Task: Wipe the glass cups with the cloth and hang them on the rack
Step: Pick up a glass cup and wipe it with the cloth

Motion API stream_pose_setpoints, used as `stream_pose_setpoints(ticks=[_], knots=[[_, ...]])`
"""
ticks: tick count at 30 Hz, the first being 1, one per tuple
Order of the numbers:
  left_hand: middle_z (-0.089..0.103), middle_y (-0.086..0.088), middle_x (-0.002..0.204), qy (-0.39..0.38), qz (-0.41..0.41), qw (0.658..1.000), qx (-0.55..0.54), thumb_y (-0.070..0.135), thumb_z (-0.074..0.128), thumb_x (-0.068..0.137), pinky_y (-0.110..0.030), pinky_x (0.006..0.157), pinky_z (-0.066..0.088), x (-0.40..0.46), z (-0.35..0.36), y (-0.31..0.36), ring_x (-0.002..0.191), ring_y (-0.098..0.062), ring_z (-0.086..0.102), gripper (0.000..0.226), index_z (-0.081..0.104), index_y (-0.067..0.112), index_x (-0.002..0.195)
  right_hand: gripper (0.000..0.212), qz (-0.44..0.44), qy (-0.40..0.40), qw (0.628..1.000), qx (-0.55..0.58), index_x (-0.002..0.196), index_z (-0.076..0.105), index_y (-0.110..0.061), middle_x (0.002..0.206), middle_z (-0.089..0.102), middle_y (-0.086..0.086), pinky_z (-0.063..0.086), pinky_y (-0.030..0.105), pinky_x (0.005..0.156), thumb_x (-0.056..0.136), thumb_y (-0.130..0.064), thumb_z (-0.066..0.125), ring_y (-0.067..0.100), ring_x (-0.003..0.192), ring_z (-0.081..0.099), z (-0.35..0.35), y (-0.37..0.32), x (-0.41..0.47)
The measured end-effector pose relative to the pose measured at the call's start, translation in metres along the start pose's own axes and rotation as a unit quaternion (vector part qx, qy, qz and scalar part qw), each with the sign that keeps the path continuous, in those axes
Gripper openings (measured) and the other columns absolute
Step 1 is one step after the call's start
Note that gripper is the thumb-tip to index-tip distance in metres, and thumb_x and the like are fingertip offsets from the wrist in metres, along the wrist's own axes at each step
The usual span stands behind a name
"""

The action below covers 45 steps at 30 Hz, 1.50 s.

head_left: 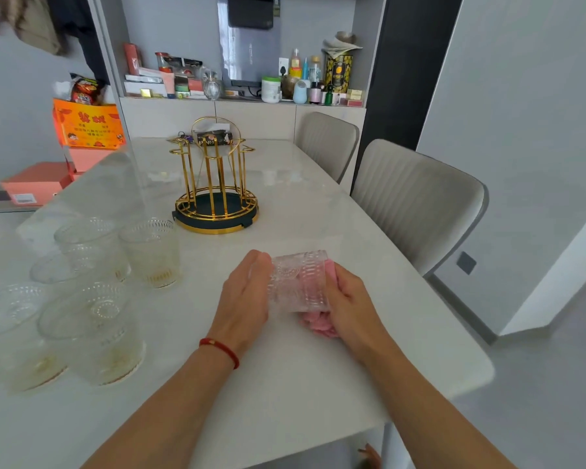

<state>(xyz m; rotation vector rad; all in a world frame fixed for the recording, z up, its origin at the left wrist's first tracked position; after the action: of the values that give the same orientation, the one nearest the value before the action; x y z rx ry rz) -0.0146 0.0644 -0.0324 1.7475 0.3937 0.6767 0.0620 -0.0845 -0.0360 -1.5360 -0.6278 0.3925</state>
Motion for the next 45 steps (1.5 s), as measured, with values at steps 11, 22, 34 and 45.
stream_pose_setpoints(ticks=[11,22,34,45], knots=[[0.054,-0.006,0.058,-0.191,-0.22,0.956,0.034,0.069,0.02,0.102,-0.019,0.043,0.029,0.005,0.014,-0.009,0.042,-0.016,0.04,0.07,0.059,0.014,0.081,0.035,-0.011,0.03,0.999,0.033,0.098,0.06,-0.005,0.059,0.053,0.012,0.034,0.022,0.043,0.108,-0.034,0.043,0.018,0.045,0.043,-0.006,0.0,0.003],[0.039,-0.003,0.056,-0.137,-0.239,0.961,0.029,0.056,0.026,0.099,-0.019,0.048,0.013,-0.002,0.0,-0.01,0.044,-0.013,0.017,0.046,0.042,0.02,0.073,0.03,-0.024,-0.016,1.0,0.012,0.098,0.061,-0.008,0.065,0.055,0.009,0.035,0.025,0.048,0.108,-0.03,0.043,0.015,0.048,0.045,0.002,0.005,-0.001],[0.051,-0.012,0.063,-0.063,-0.148,0.987,-0.027,0.075,0.028,0.097,-0.028,0.047,0.038,-0.009,0.023,-0.015,0.049,-0.023,0.046,0.072,0.058,0.01,0.099,0.041,0.029,0.051,0.993,0.099,0.102,0.055,0.002,0.05,0.037,0.012,0.033,0.023,0.044,0.109,-0.035,0.04,0.028,0.052,0.056,-0.014,0.01,-0.002],[0.044,-0.007,0.06,-0.189,-0.297,0.935,-0.035,0.071,0.026,0.097,-0.018,0.043,0.022,-0.01,0.017,-0.017,0.045,-0.017,0.033,0.063,0.051,0.017,0.074,0.03,0.012,0.042,0.997,0.064,0.104,0.054,0.004,0.055,0.05,0.017,0.036,0.031,0.045,0.106,-0.025,0.044,0.027,0.05,0.051,-0.008,0.01,0.001]])
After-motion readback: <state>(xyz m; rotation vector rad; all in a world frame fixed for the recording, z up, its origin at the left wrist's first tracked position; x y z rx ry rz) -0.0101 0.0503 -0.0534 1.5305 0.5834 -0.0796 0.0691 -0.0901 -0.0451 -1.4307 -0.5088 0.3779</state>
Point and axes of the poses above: each hand's wrist, its own x-axis towards the middle knuckle, its own z-axis out of the palm, y = z × x, the point moved 8 cm from there along x, towards the middle knuckle
